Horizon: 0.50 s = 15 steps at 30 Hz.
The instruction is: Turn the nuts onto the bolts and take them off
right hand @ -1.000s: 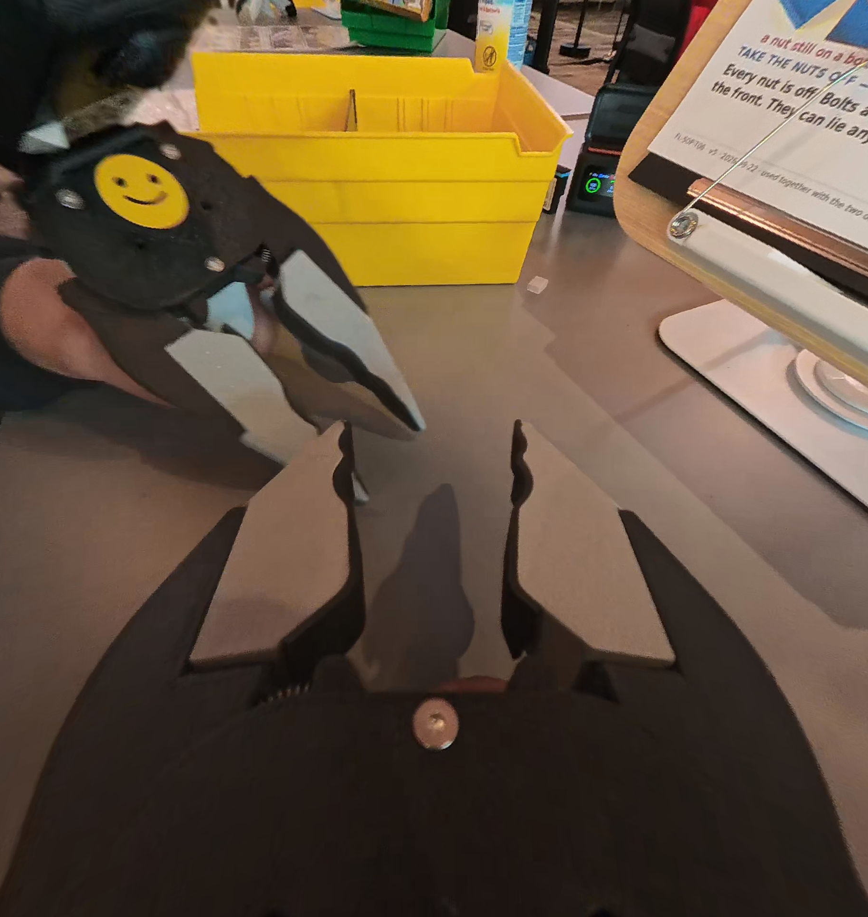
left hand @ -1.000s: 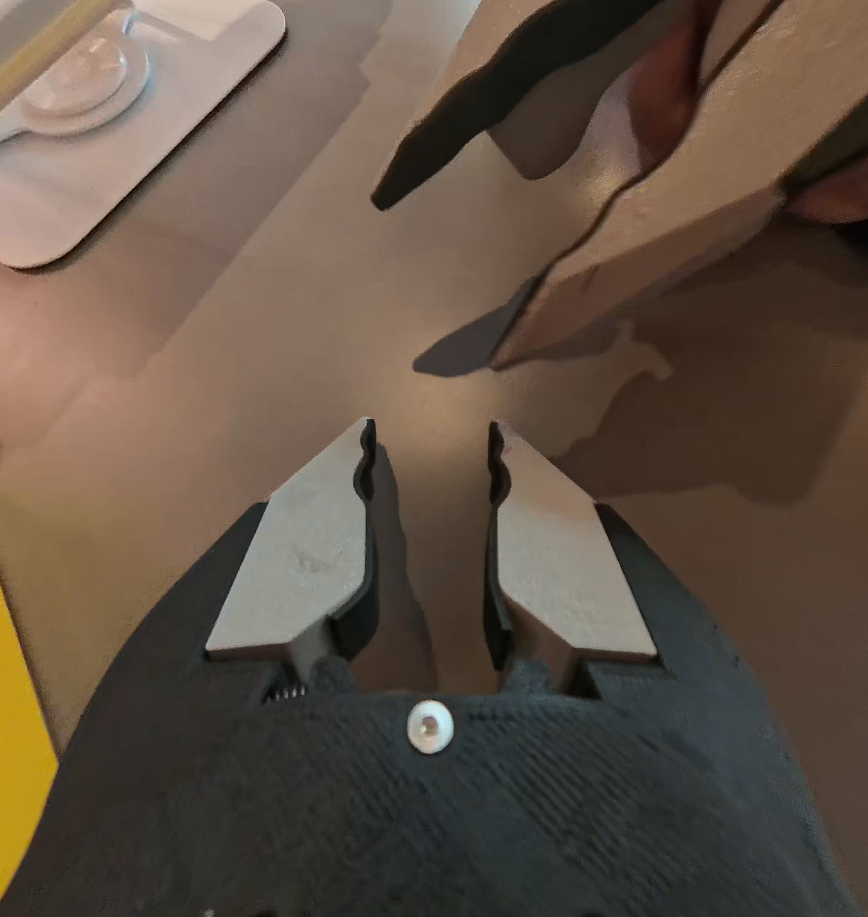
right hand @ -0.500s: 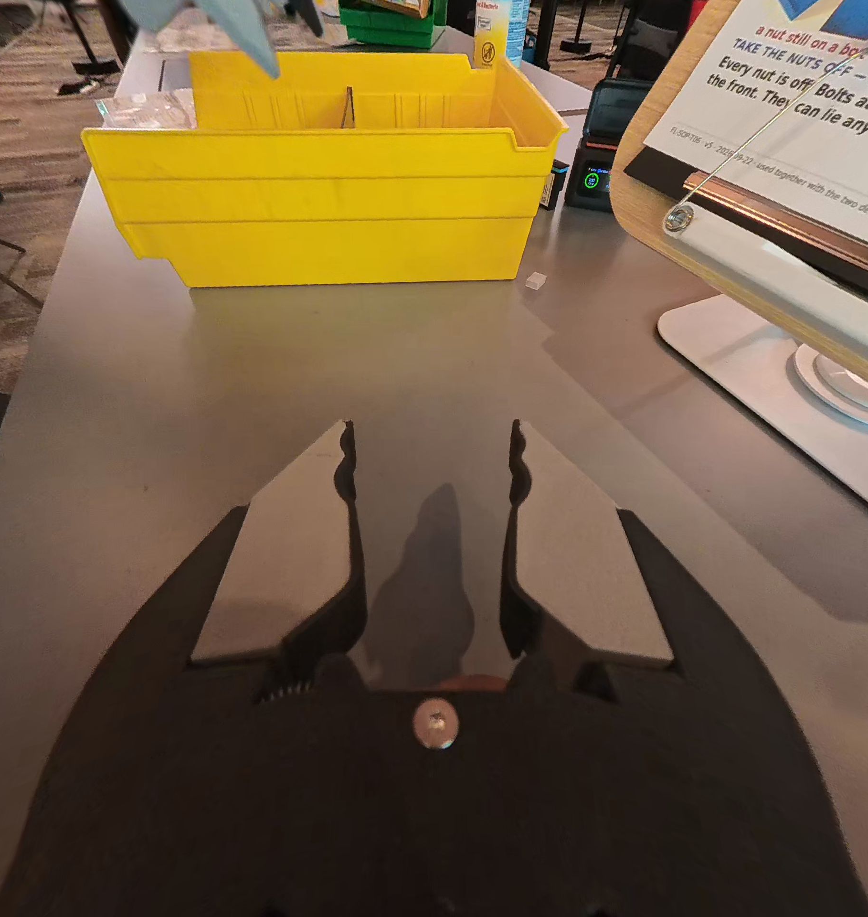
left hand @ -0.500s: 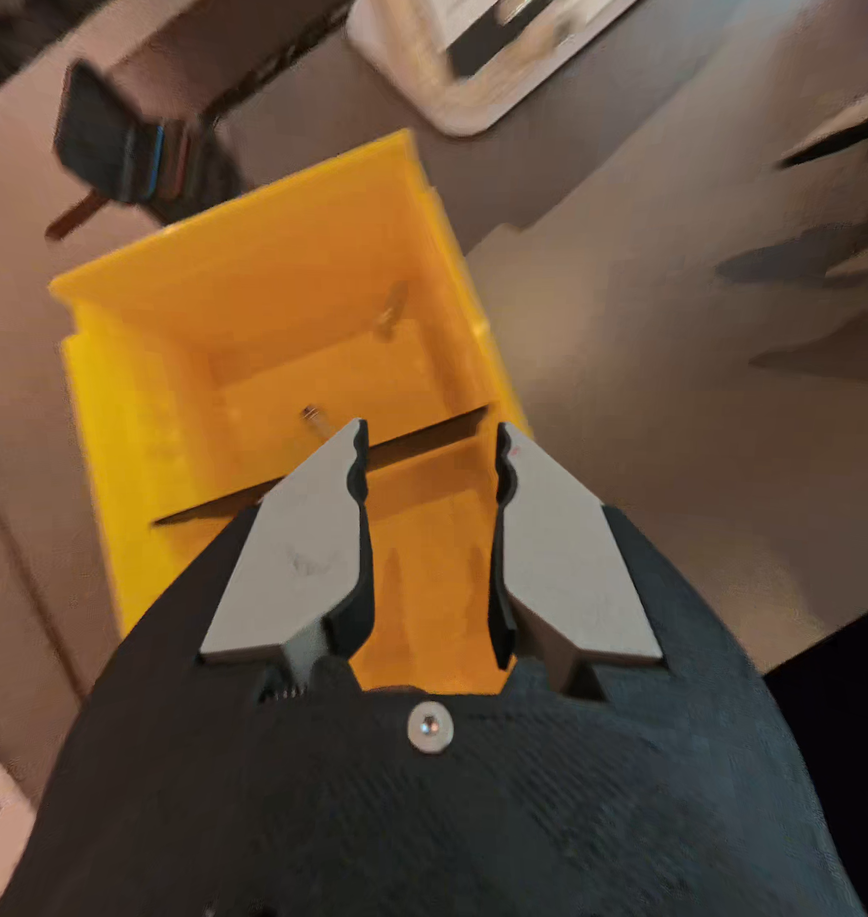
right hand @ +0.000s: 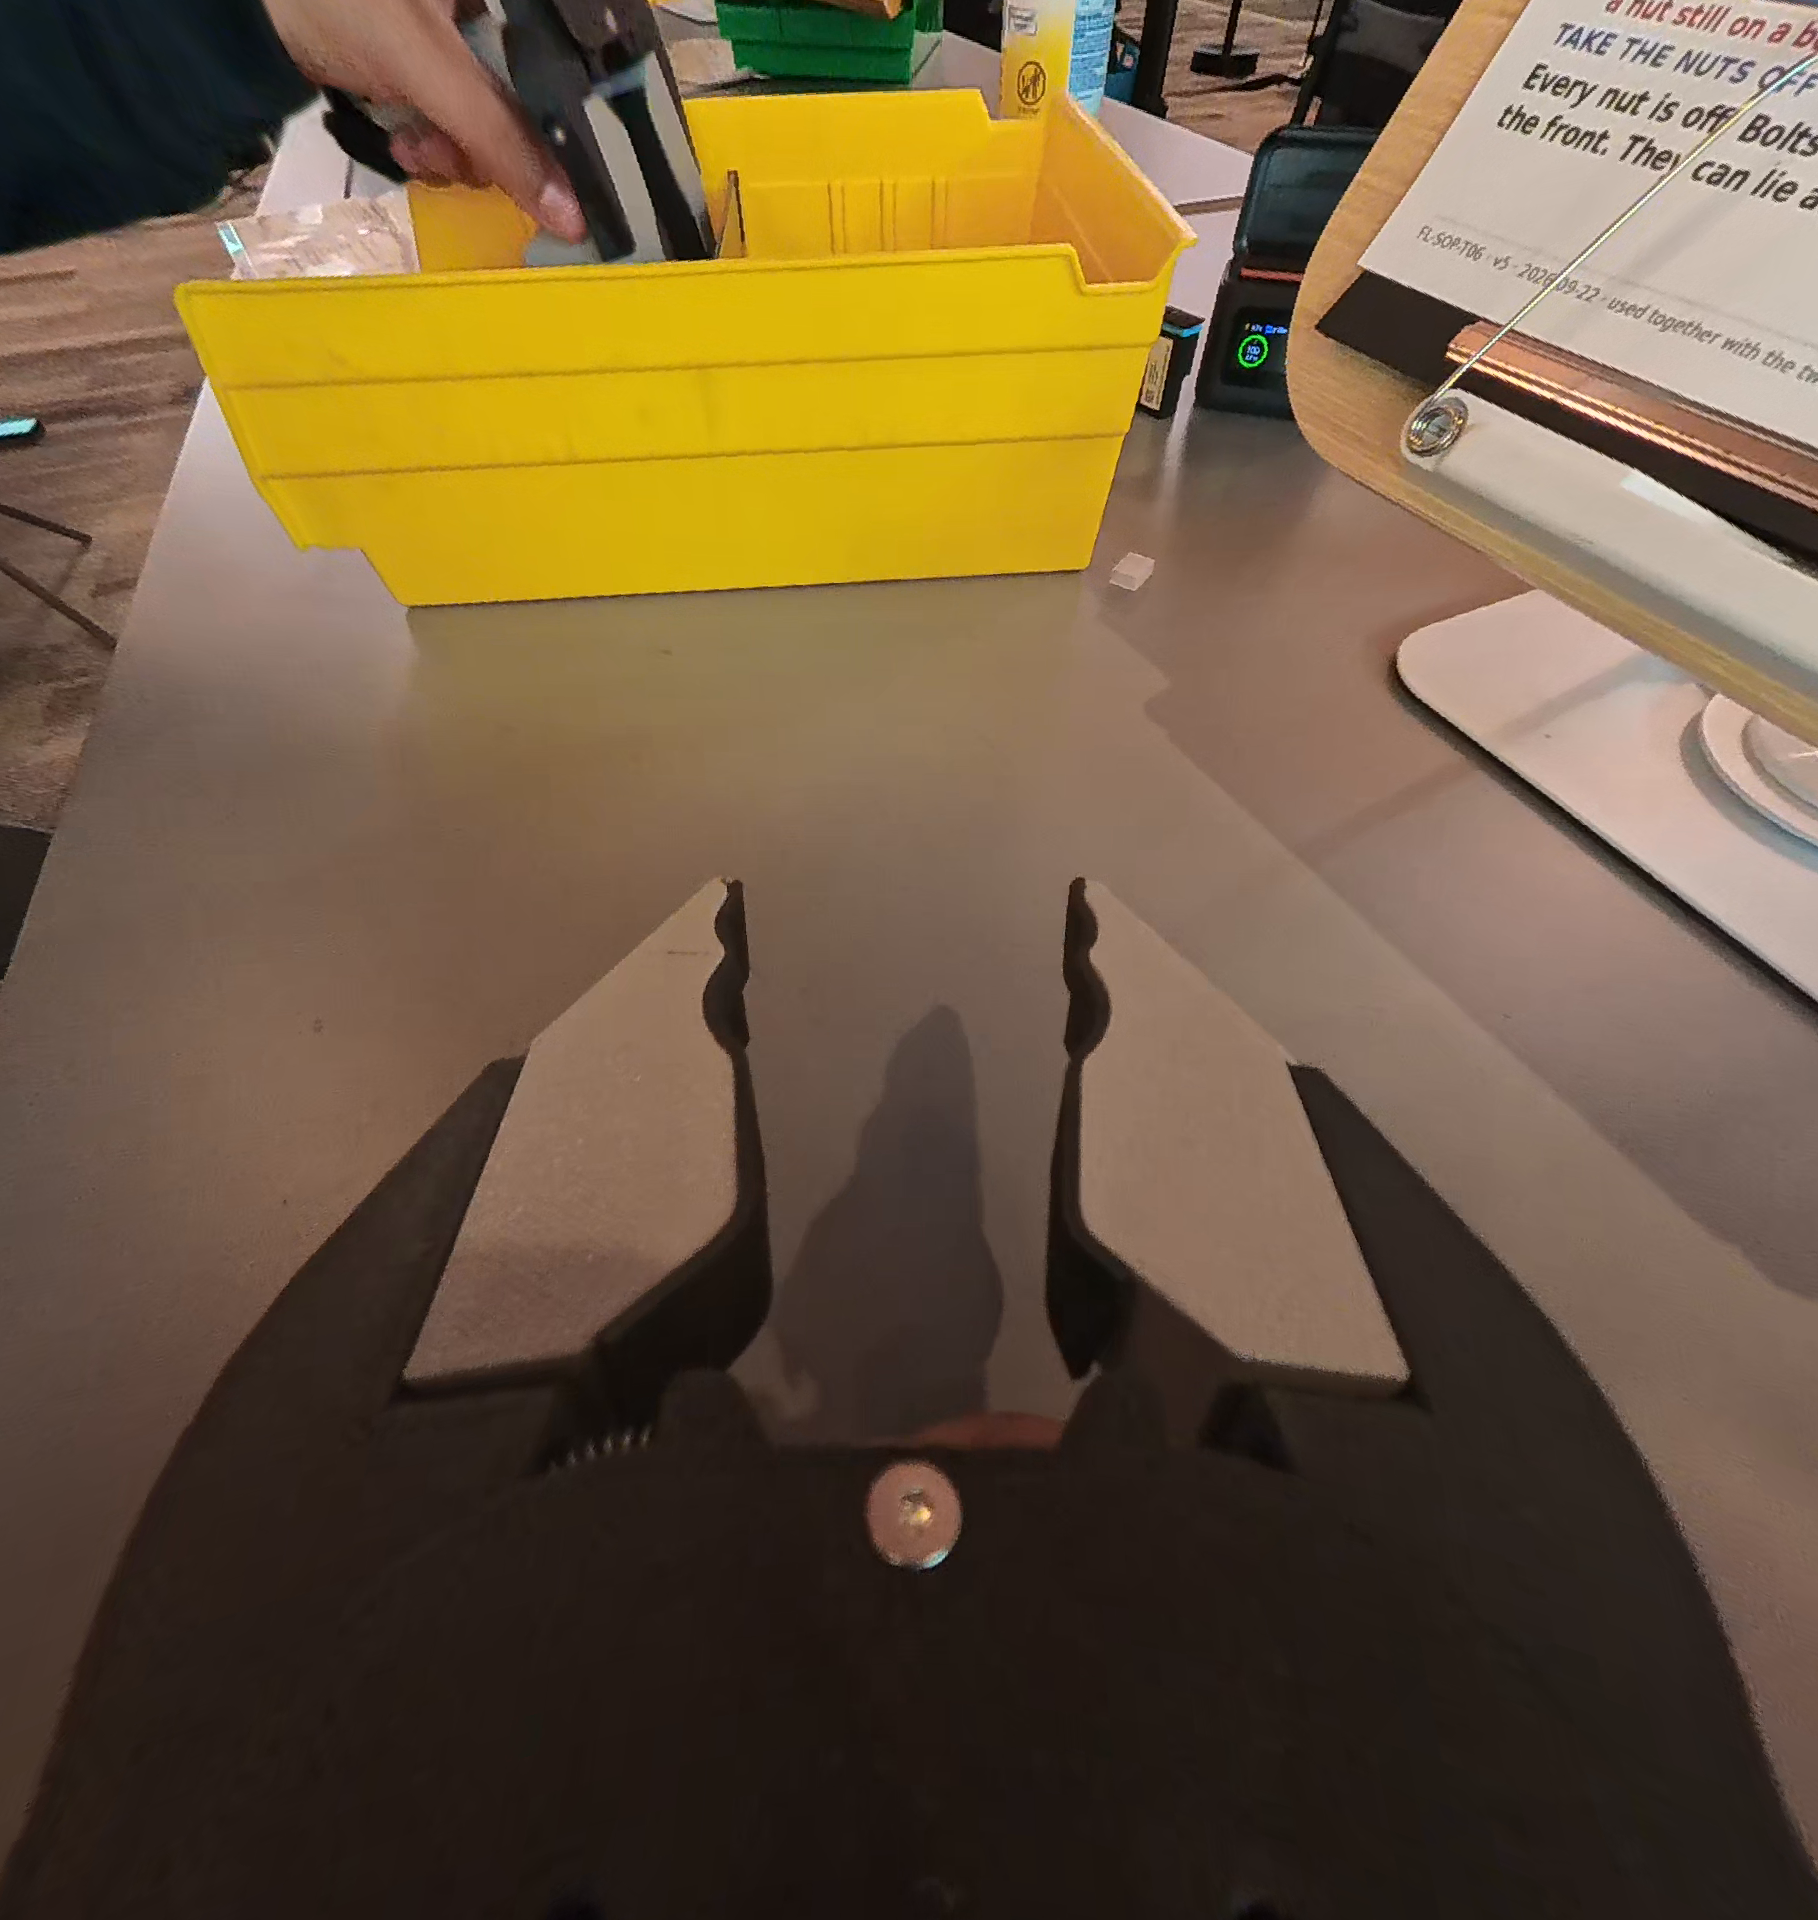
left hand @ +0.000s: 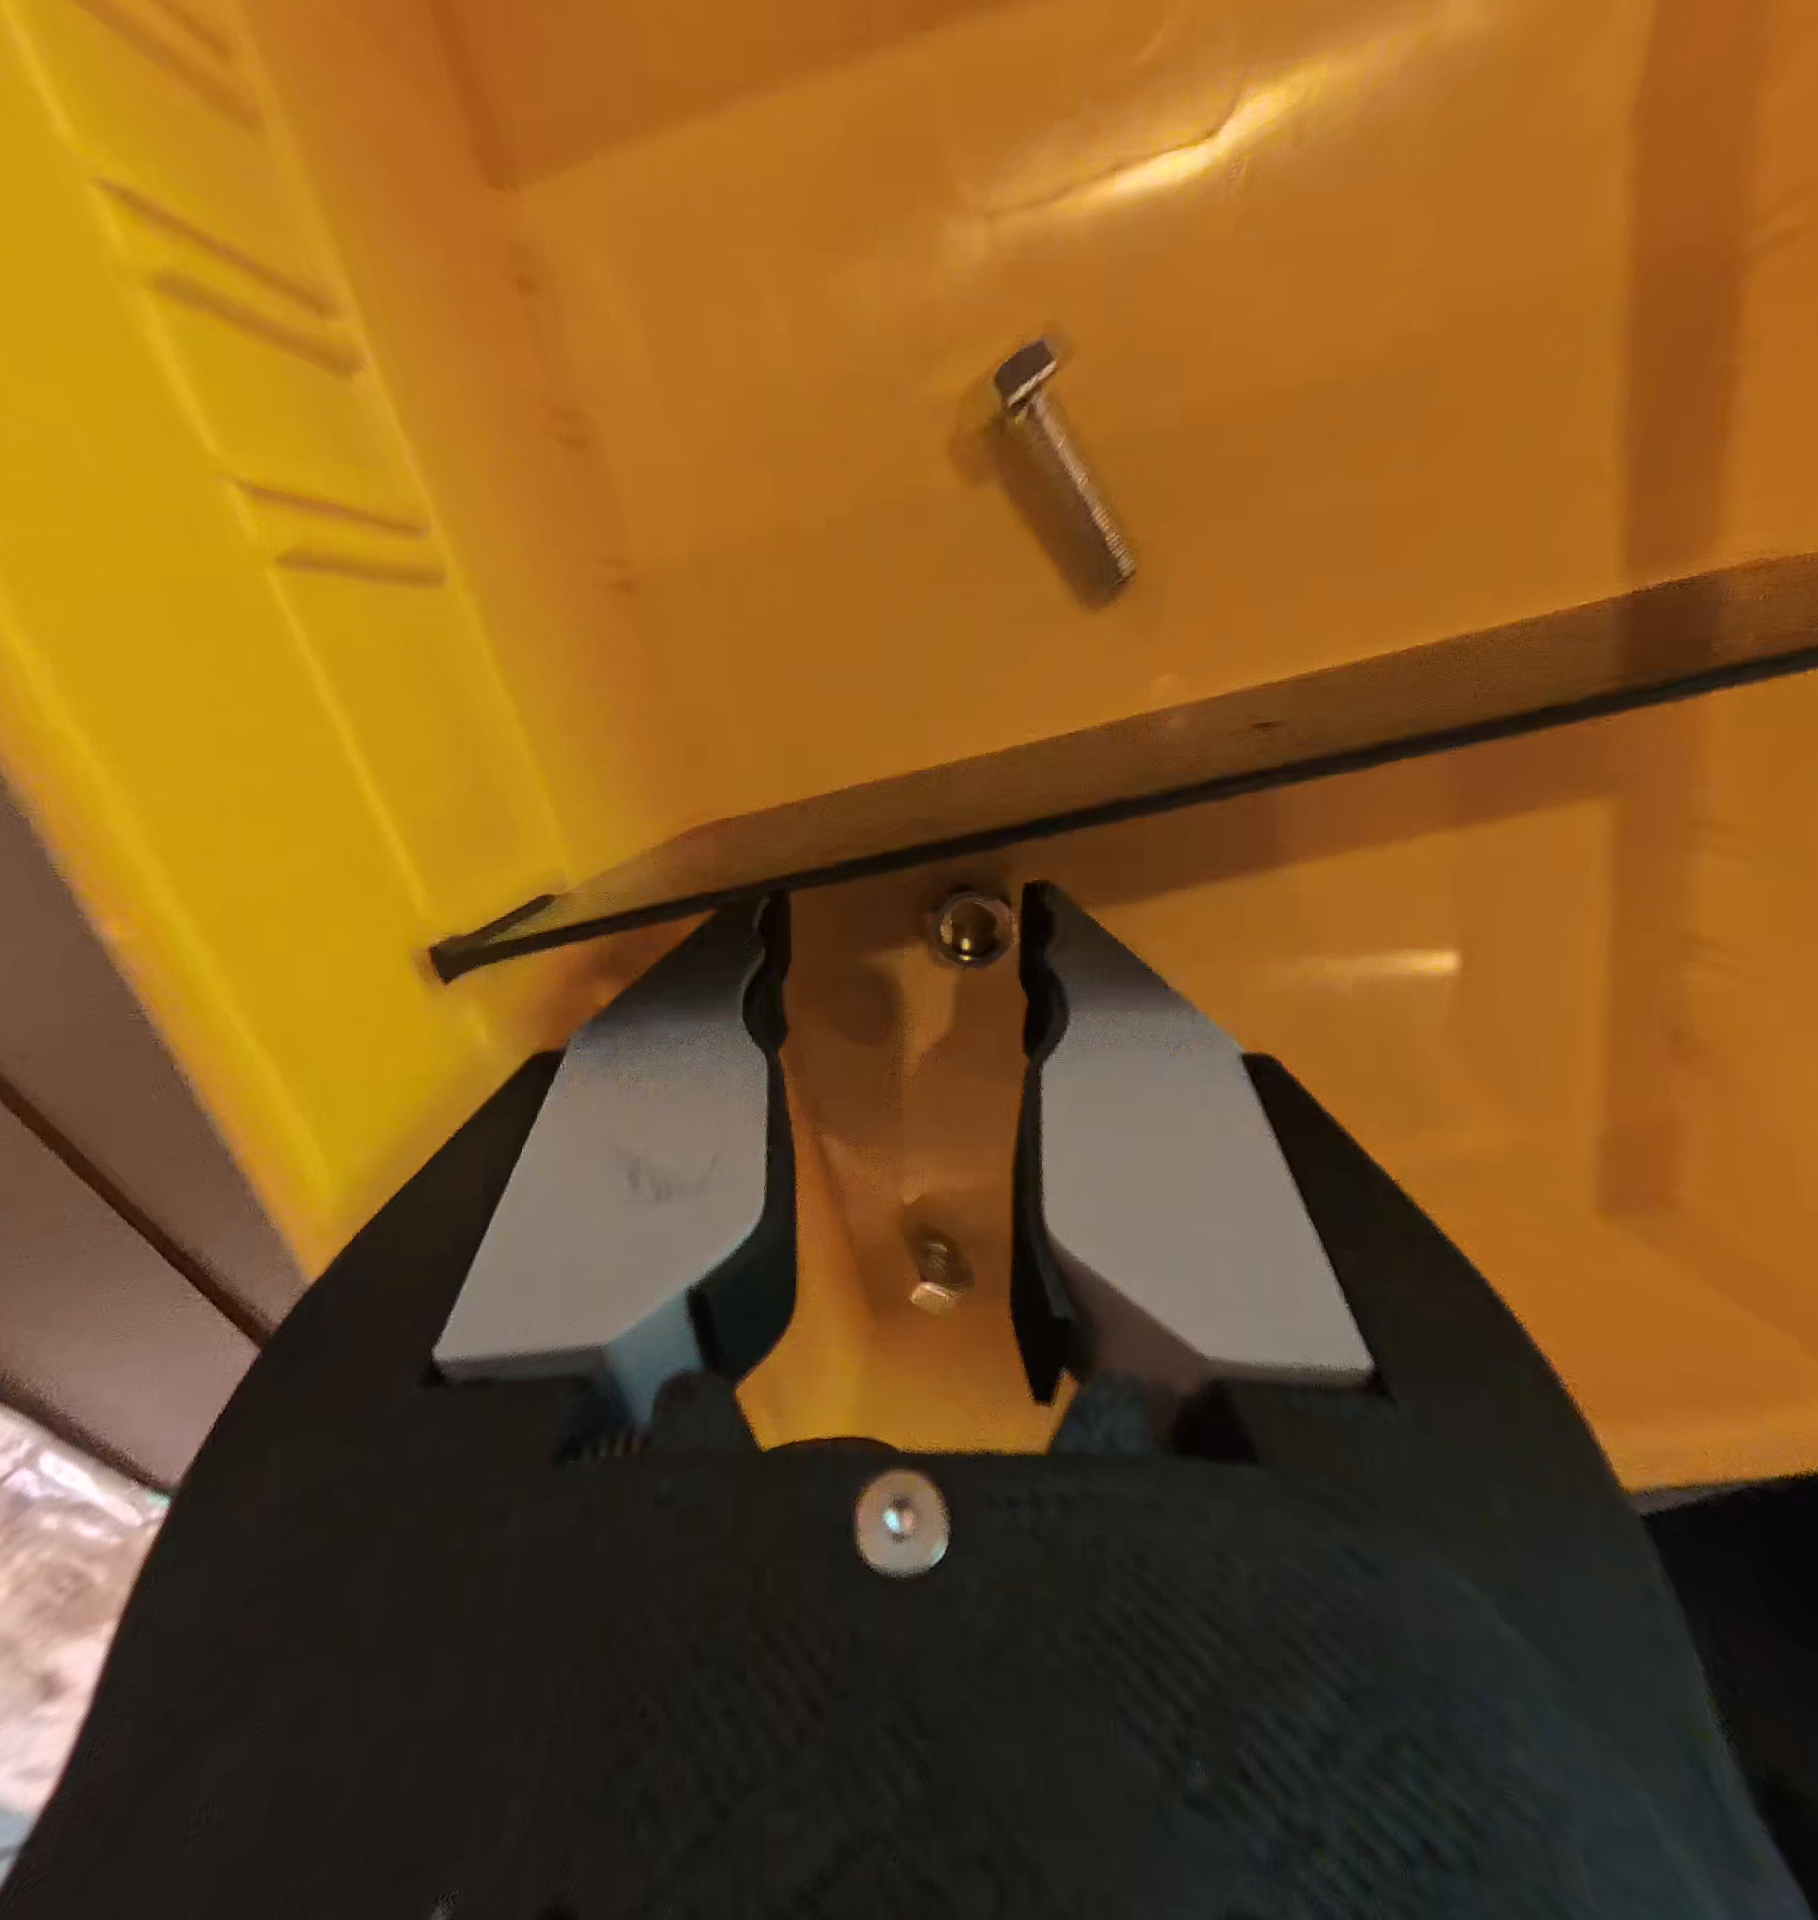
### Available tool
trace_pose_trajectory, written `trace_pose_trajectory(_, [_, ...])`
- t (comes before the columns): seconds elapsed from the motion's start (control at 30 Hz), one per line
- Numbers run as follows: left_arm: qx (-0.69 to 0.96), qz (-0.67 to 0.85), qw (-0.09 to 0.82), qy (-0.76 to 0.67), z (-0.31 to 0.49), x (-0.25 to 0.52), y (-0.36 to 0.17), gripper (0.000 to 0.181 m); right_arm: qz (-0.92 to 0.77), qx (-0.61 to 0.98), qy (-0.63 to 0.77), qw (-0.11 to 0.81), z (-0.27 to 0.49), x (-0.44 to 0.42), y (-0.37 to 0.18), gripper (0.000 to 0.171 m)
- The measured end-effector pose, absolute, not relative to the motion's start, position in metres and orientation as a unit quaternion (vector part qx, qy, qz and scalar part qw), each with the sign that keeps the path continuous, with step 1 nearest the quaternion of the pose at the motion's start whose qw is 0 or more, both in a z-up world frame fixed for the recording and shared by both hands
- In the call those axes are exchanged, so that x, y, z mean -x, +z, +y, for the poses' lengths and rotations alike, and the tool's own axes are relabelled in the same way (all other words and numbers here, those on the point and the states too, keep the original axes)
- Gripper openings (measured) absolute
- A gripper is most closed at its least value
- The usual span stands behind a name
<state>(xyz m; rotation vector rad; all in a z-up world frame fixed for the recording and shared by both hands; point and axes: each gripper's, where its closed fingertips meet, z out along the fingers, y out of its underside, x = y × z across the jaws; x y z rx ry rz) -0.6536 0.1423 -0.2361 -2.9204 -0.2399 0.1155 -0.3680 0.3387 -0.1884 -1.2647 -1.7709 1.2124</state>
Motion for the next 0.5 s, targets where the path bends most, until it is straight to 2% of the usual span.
trace_pose_trajectory(0.03, [0.992, -0.078, 0.086, 0.043, 0.139, 0.655, -0.242, 0.043, -0.674, 0.482, 0.461, 0.318, 0.339, 0.368, -0.189, 0.058])
trace_pose_trajectory(0.1, [0.992, -0.078, 0.09, 0.034, 0.143, 0.652, -0.242, 0.034, -0.674, 0.482, 0.461, 0.317, 0.339, 0.368, -0.189, 0.058])
trace_pose_trajectory(0.43, [0.995, -0.088, 0.051, 0.016, 0.133, 0.648, -0.244, 0.028, -0.675, 0.481, 0.459, 0.321, 0.338, 0.368, -0.189, 0.055])
trace_pose_trajectory(0.5, [0.995, -0.079, 0.051, 0.025, 0.133, 0.648, -0.244, 0.015, -0.676, 0.479, 0.457, 0.323, 0.338, 0.368, -0.189, 0.055])
